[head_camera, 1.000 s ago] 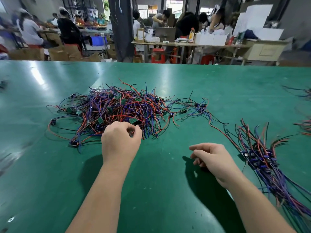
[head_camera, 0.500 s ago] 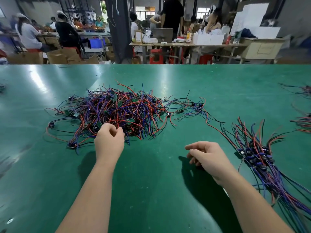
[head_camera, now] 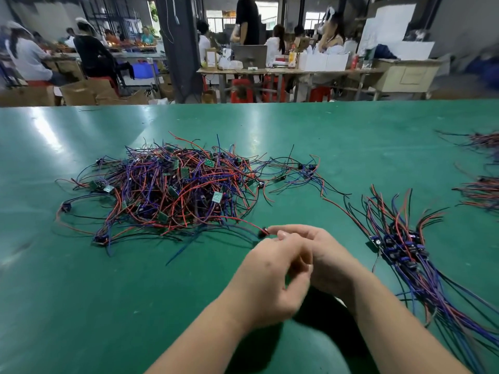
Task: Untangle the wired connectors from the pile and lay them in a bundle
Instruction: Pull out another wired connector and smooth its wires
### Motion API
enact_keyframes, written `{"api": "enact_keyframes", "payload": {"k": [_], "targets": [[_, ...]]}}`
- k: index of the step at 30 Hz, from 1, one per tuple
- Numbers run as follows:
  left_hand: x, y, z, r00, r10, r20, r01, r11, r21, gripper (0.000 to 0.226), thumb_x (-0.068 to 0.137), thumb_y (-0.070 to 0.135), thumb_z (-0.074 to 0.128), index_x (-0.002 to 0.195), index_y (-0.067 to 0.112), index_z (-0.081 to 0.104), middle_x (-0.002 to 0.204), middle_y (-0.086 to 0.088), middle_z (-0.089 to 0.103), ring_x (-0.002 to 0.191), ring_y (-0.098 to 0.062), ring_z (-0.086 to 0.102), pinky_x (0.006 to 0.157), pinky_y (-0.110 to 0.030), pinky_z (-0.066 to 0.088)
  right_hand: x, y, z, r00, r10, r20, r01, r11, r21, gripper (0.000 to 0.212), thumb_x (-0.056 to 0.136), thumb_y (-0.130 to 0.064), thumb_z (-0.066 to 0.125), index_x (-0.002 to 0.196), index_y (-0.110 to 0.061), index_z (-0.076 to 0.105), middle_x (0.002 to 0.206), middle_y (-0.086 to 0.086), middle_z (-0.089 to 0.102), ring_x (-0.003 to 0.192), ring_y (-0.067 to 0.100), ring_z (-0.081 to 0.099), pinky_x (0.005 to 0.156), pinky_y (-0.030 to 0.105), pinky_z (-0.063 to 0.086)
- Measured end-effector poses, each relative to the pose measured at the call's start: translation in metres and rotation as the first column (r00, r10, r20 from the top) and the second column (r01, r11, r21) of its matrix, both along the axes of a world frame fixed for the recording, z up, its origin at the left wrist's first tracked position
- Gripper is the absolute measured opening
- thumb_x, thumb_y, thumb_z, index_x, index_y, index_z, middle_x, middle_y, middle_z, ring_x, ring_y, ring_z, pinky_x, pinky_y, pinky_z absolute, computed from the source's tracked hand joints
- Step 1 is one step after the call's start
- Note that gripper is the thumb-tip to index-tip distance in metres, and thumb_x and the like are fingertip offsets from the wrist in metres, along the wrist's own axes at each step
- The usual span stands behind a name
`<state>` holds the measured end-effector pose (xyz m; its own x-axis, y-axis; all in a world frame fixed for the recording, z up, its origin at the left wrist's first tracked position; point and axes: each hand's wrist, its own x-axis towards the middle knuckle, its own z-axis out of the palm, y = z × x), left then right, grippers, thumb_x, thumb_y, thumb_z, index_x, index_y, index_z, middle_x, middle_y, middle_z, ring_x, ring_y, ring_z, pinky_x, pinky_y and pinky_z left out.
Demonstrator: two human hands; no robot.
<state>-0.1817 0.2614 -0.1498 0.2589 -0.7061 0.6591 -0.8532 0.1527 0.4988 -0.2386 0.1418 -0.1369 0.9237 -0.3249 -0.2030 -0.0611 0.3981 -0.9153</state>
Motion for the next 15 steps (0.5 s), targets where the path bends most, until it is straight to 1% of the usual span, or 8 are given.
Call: {"api": "enact_keyframes", "payload": {"k": [3, 5, 6, 7, 8, 10, 12, 15], "targets": [[-0.001, 0.002, -0.001, 0.988, -0.035, -0.151, 0.040, 0.999, 0.029, 0.019, 0.084, 0.031, 0.058, 0.075, 0.019, 0.048, 0.064, 0.006, 0.053, 0.060, -0.016, 0.051, 0.058, -0.036, 0.044, -0.003, -0.007, 0.003, 0.996, -0.074, 0.054, 0.074, 0.997, -0.005, 0.016, 0.071, -0.017, 0.064, 0.079, -0.014, 0.078, 0.077, 0.011, 0.072, 0.057, 0.014, 0.062, 0.057, 0.022, 0.053], [0.002, 0.003, 0.000, 0.943, 0.089, -0.321, -0.065, 0.994, 0.083, 0.041, 0.088, 0.046, 0.047, 0.067, 0.012, 0.054, 0.057, 0.002, 0.056, 0.052, -0.016, 0.052, 0.052, -0.035, 0.043, -0.007, -0.014, 0.008, 0.984, -0.117, 0.133, 0.112, 0.993, 0.047, 0.018, 0.072, -0.018, 0.063, 0.081, -0.017, 0.078, 0.074, 0.006, 0.072, 0.051, 0.006, 0.057, 0.048, 0.015, 0.049], [0.004, 0.002, 0.003, 0.878, 0.171, -0.447, -0.119, 0.983, 0.140, 0.048, 0.091, 0.049, 0.042, 0.067, 0.011, 0.058, 0.058, 0.002, 0.062, 0.052, -0.016, 0.055, 0.051, -0.031, 0.044, -0.010, -0.016, 0.009, 0.975, -0.126, 0.183, 0.109, 0.989, 0.100, 0.017, 0.071, -0.018, 0.065, 0.082, -0.016, 0.078, 0.073, 0.006, 0.071, 0.050, 0.005, 0.054, 0.046, 0.013, 0.046], [0.008, -0.001, 0.005, 0.766, 0.221, -0.604, -0.126, 0.973, 0.196, 0.049, 0.096, 0.048, 0.038, 0.073, 0.012, 0.063, 0.065, 0.001, 0.068, 0.054, -0.015, 0.058, 0.050, -0.027, 0.044, -0.012, -0.018, 0.010, 0.965, -0.115, 0.237, 0.080, 0.985, 0.152, 0.018, 0.070, -0.019, 0.070, 0.084, -0.014, 0.078, 0.072, 0.006, 0.070, 0.050, 0.005, 0.053, 0.047, 0.013, 0.046], [0.011, -0.004, 0.007, 0.617, 0.225, -0.754, -0.081, 0.971, 0.224, 0.046, 0.101, 0.043, 0.035, 0.084, 0.014, 0.065, 0.074, -0.001, 0.072, 0.057, -0.015, 0.061, 0.050, -0.024, 0.045, -0.014, -0.019, 0.011, 0.954, -0.087, 0.288, 0.034, 0.982, 0.184, 0.023, 0.066, -0.021, 0.078, 0.087, -0.013, 0.077, 0.072, 0.006, 0.069, 0.050, 0.006, 0.052, 0.048, 0.014, 0.045], [0.016, -0.008, 0.012, 0.359, 0.127, -0.925, 0.008, 0.990, 0.139, 0.041, 0.102, 0.038, 0.030, 0.105, 0.012, 0.061, 0.088, -0.001, 0.073, 0.066, -0.014, 0.067, 0.058, -0.023, 0.049, -0.018, -0.018, 0.011, 0.946, 0.000, 0.325, -0.058, 0.984, 0.168, 0.041, 0.053, -0.026, 0.091, 0.089, -0.012, 0.077, 0.071, 0.005, 0.068, 0.050, 0.008, 0.052, 0.049, 0.015, 0.046], [0.018, -0.007, 0.014, 0.224, -0.037, -0.974, 0.004, 0.999, -0.037, 0.038, 0.099, 0.037, 0.033, 0.110, 0.009, 0.057, 0.092, -0.001, 0.074, 0.072, -0.012, 0.070, 0.068, -0.025, 0.052, -0.019, -0.013, 0.010, 0.948, 0.110, 0.299, -0.144, 0.985, 0.096, 0.048, 0.049, -0.031, 0.093, 0.090, -0.012, 0.077, 0.072, 0.005, 0.070, 0.051, 0.008, 0.055, 0.049, 0.013, 0.047], [0.020, -0.004, 0.018, 0.127, -0.192, -0.973, -0.062, 0.978, -0.201, 0.028, 0.100, 0.029, 0.036, 0.097, 0.009, 0.056, 0.095, -0.005, 0.075, 0.076, -0.014, 0.071, 0.067, -0.028, 0.056, -0.020, -0.005, 0.009, 0.936, 0.275, 0.222, -0.280, 0.960, -0.008, 0.047, 0.059, -0.036, 0.088, 0.096, -0.011, 0.076, 0.084, 0.010, 0.073, 0.066, 0.012, 0.064, 0.061, 0.018, 0.051]]}}
